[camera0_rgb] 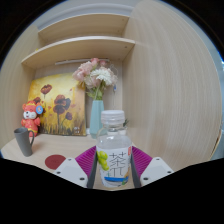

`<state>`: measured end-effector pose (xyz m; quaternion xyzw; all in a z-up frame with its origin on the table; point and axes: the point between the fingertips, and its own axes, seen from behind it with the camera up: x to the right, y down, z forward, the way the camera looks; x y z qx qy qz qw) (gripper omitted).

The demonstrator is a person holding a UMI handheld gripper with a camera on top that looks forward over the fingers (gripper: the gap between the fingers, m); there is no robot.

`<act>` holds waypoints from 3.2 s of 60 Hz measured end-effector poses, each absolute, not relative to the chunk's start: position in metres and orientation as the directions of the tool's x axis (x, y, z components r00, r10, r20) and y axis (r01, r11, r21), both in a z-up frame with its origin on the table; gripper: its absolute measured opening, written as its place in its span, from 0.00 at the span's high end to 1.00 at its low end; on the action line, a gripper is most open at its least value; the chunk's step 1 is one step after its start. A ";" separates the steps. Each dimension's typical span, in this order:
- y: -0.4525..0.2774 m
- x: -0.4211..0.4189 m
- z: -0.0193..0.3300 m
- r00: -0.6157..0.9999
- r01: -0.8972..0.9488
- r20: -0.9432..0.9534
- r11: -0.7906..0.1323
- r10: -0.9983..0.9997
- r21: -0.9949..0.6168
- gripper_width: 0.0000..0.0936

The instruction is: Pour water

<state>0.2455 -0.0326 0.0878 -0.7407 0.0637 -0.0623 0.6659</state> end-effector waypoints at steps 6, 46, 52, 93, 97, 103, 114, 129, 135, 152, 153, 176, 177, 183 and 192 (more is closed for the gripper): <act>-0.031 0.242 0.087 0.985 -0.001 0.015 -0.091 -0.172 -0.996 0.49; 0.014 0.139 0.158 0.726 0.672 0.680 -0.106 -0.105 -0.733 0.58; 0.026 0.099 0.169 0.554 0.825 0.829 -0.080 -0.079 -0.559 0.58; 0.054 -0.057 0.191 -0.617 0.741 0.734 0.104 -0.284 0.664 0.58; 0.056 -0.056 0.187 -0.643 0.718 0.713 0.102 -0.281 0.688 0.58; 0.058 -0.054 0.185 -0.639 0.723 0.718 0.101 -0.275 0.683 0.58; 0.059 -0.040 0.198 -0.398 0.898 0.894 0.113 -0.206 0.426 0.58; 0.045 0.001 0.247 0.392 0.919 0.908 0.090 -0.146 -0.383 0.56; 0.037 0.021 0.256 0.709 0.705 0.694 0.099 -0.122 -0.703 0.56; 0.040 0.040 0.178 0.996 0.091 0.090 -0.024 0.028 -0.996 0.56; 0.041 0.041 0.171 0.996 0.078 0.077 -0.041 0.037 -0.996 0.56; 0.052 0.046 0.086 0.998 -0.027 -0.035 -0.157 0.051 -0.987 0.56; 0.052 0.045 0.088 0.998 -0.025 -0.033 -0.150 0.055 -0.988 0.56; 0.050 0.044 0.086 0.998 -0.006 -0.015 -0.141 0.061 -0.990 0.54; 0.049 0.047 0.088 0.998 -0.032 -0.039 -0.143 0.046 -0.989 0.44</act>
